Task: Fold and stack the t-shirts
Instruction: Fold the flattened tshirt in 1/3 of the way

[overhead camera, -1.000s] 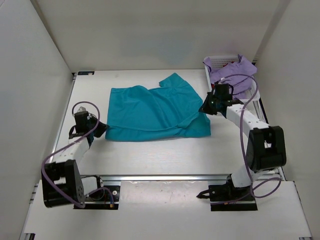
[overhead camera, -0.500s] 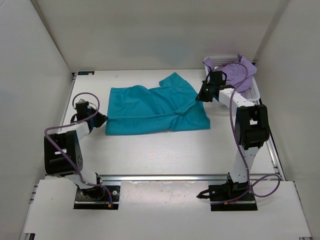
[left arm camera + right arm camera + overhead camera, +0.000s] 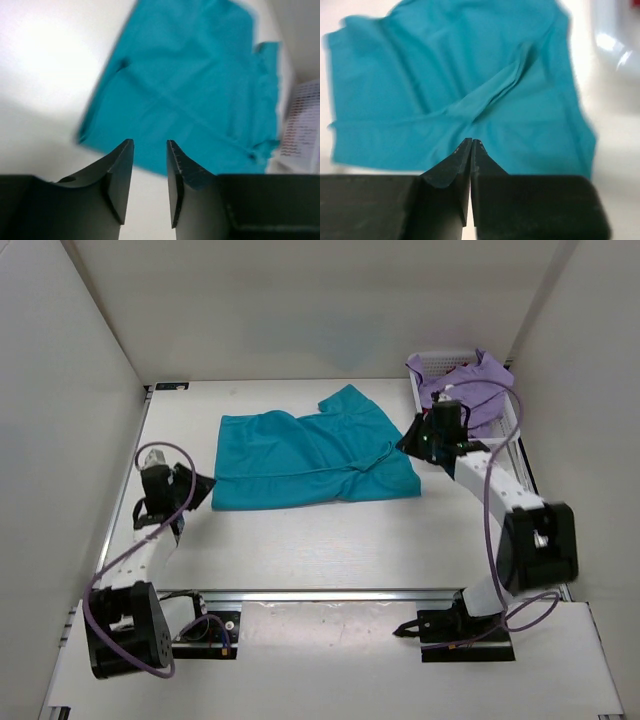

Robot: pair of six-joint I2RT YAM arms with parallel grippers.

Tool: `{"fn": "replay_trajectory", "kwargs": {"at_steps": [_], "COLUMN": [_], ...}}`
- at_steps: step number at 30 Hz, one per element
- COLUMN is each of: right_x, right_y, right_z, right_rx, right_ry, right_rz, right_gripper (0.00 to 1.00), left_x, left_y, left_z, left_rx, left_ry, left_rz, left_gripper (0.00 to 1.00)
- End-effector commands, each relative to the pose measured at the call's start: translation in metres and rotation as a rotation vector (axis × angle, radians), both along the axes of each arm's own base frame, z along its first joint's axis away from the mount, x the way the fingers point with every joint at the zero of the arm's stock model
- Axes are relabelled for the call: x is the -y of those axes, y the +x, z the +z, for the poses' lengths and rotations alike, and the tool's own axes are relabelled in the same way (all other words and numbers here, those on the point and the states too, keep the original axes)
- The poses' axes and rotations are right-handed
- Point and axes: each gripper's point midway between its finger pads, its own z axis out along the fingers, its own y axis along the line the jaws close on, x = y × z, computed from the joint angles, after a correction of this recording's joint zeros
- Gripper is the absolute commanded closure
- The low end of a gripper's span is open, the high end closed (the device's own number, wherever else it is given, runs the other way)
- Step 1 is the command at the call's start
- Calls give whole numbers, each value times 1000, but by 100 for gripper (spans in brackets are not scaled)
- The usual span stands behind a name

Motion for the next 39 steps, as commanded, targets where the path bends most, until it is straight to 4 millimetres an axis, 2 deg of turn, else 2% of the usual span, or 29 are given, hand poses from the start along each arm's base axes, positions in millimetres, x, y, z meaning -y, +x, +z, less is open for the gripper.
{"fn": "replay_trajectory", "kwargs": {"at_steps": [1, 2, 3, 4, 5, 6, 7, 9, 10, 11, 12, 13, 16, 21, 23, 25, 26, 29, 31, 34, 38, 39], "right_x": [-4, 1, 4, 13, 19, 22, 33, 53, 53, 62, 67, 67, 66, 62, 61, 59, 58, 57, 61, 64, 79, 79], "right_y": [-37, -54, -62, -71, -74, -83, -84, -96, -95, -100, -95, -95, -89, -77, -68, -66, -62, -57, -59, -68, -87, -97], "right_z": [4, -18, -23, -33, -33, -46, -47, -66, -67, -77, -74, -82, -91, -106, -105, -108, -106, -102, -102, -100, -102, -108], "right_rx": [76, 17, 28, 4, 12, -13, -2, -35, -32, -59, -42, -69, -94, -138, -134, -135, -132, -124, -128, -117, -116, -136], "right_ry": [117, 122, 128, 141, 140, 141, 139, 160, 171, 172, 167, 177, 186, 217, 227, 236, 238, 235, 232, 219, 209, 209], "right_rz": [-26, -38, -46, -70, -80, -96, -123, -184, -175, -205, -212, -206, -214, -220, -227, -229, -231, -231, -242, -254, -307, -309], "right_gripper": [100, 100, 100, 95, 91, 84, 76, 68, 65, 63, 62, 61, 60, 60, 65, 85, 92, 100, 100, 100, 100, 100], "left_x": [-5, -5, 0, 0, 1, 2, 4, 4, 4, 5, 6, 4, 1, 2, 5, 7, 7, 4, 7, 1, -13, -15], "left_y": [-41, -43, -44, -41, -35, -34, -32, -27, -26, -26, -29, -27, -29, -19, -16, -11, -9, -8, -6, -12, -27, -28], "left_z": [-54, -59, -63, -62, -57, -60, -60, -64, -64, -69, -77, -78, -84, -90, -93, -92, -93, -93, -88, -85, -86, -82], "left_rx": [-135, -145, -160, -163, -140, -148, -148, -151, -153, -167, -188, -188, -186, -196, -203, -201, -204, -208, -206, -206, -234, -220], "left_ry": [-55, -74, -84, -81, -83, -79, -88, -85, -96, -100, -109, -102, -113, -106, -109, -117, -111, -111, -100, -72, -63, -51], "left_rz": [49, 53, 39, 46, 39, 48, 48, 53, 59, 57, 59, 74, 96, 88, 84, 84, 79, 93, 75, 79, 100, 93], "left_gripper": [54, 53, 50, 49, 48, 47, 46, 47, 47, 47, 46, 46, 53, 62, 68, 77, 82, 94, 100, 100, 100, 100]}}
